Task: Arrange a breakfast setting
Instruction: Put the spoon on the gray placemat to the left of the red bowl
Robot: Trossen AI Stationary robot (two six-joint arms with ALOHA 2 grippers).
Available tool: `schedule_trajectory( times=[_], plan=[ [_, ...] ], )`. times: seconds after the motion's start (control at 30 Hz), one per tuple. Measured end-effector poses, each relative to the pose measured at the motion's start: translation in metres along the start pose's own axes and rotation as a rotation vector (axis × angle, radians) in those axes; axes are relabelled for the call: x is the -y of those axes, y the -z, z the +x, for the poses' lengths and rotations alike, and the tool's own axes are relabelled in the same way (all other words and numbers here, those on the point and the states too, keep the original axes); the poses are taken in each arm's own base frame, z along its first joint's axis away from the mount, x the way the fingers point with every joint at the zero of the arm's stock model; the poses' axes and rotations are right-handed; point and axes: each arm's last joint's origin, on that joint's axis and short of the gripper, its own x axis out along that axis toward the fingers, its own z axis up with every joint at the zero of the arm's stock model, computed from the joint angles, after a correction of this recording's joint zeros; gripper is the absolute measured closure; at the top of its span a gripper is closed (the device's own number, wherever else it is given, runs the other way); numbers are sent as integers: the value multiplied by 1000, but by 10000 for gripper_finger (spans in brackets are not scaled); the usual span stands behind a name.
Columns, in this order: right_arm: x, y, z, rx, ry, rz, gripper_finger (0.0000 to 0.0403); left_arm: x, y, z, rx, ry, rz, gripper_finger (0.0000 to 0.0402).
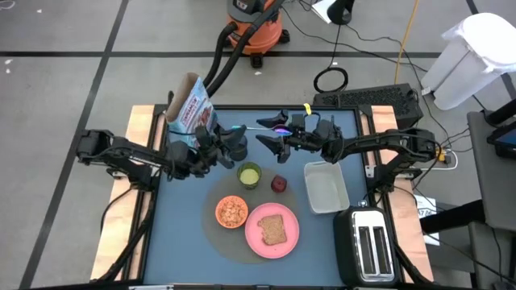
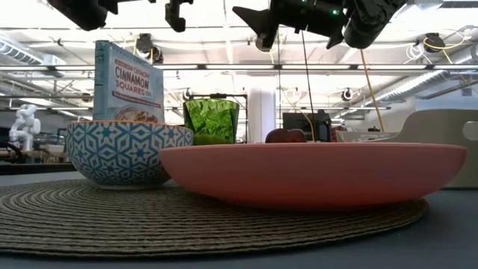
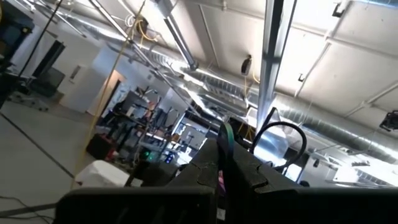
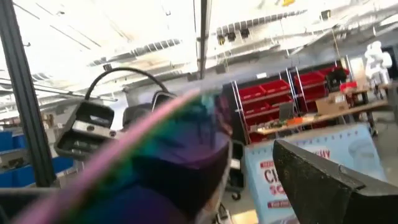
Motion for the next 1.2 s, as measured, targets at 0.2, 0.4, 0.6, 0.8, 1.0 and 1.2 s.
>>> schedule_trajectory(
  times=[0.2, 0.4, 0.6, 0.8, 1.0, 1.2],
  plan=[
    [-1, -4, 0, 46, -14, -19, 115, 1, 3, -1, -27, -2, 16, 392],
    [-3, -8, 0, 88, -28, -23, 115, 5, 5, -3, -47, 8, 47, 392],
    [-3, -10, -1, 108, -35, -21, 139, 7, 7, -4, -56, 11, 62, 392],
    [-3, -10, -1, 107, -37, 3, 204, 7, 7, -4, -58, 9, 65, 392],
    [-4, -10, -1, 103, -55, 52, 285, 6, 10, -4, -90, -2, 56, 391],
    [-6, -11, -1, 90, -127, 53, 368, 6, 11, -5, -96, 0, 51, 391]
  ],
)
